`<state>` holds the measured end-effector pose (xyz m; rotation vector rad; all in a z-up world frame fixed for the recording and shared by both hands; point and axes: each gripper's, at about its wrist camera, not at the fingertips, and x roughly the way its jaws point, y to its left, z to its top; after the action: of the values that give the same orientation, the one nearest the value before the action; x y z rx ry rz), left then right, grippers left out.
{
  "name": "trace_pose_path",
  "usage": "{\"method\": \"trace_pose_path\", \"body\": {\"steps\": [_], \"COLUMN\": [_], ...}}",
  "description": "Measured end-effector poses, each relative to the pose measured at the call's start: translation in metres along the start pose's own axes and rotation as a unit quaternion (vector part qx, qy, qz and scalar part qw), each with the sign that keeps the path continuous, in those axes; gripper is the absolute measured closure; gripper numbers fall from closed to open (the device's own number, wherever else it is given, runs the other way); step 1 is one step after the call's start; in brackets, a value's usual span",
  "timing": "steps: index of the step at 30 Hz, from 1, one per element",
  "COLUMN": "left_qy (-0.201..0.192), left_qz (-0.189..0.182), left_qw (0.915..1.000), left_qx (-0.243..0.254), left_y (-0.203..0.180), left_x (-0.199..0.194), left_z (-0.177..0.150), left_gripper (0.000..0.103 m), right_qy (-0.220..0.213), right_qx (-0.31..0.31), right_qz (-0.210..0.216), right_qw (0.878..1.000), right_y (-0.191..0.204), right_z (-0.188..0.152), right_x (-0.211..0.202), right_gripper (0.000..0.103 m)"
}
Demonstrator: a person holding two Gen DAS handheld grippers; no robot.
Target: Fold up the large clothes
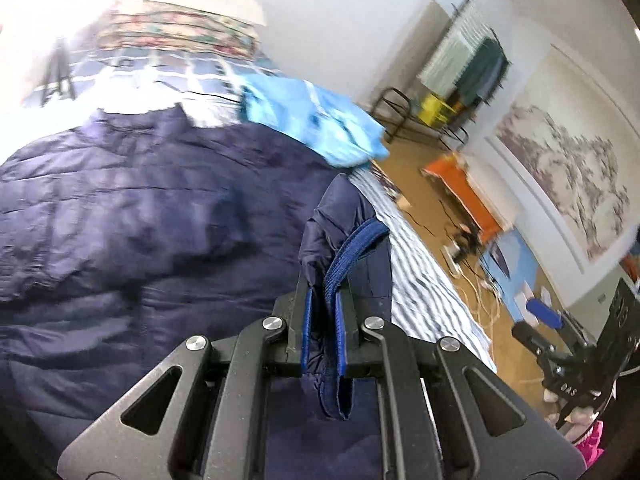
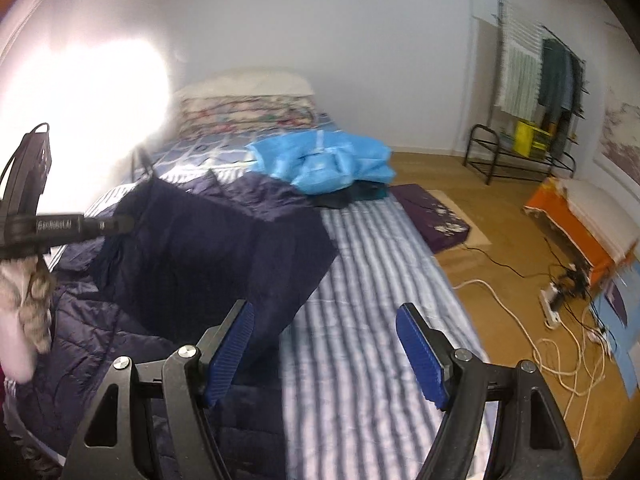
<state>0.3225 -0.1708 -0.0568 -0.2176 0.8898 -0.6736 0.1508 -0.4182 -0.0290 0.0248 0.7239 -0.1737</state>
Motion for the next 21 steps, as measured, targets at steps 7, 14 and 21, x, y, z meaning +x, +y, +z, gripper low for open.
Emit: {"method": "trace_pose_path", "body": {"steps": [7,14,21], "left_qy": [-0.034,-0.072,-0.083], "left_qz": [0.046,0.089,0.137], "left_qw": [0.9973,0.9880,0.9775], "left_qx": [-0.047,-0.104,-0.137], "left_y": [0.092,0.186,0.262], "left_x": [-0.028,-0.045,-0.040], "left_z": [0.021,0.044,0.057], "left_gripper": [0.096,0.096,0.096], "right_qy": [0.021,0.057,0.081], "right_qx": [-0.029,-0.043,-0.071], "right_qz": [0.022,0.039,0.048], "right_qw": [0.999,0.997,0.993], "right_y": [0.041,0.069,0.097], "right_z": [0.006,0.005,0.002], "right_x": [0.022,0.047,0.064], "right_gripper": [0.027,0.027,0.027]}}
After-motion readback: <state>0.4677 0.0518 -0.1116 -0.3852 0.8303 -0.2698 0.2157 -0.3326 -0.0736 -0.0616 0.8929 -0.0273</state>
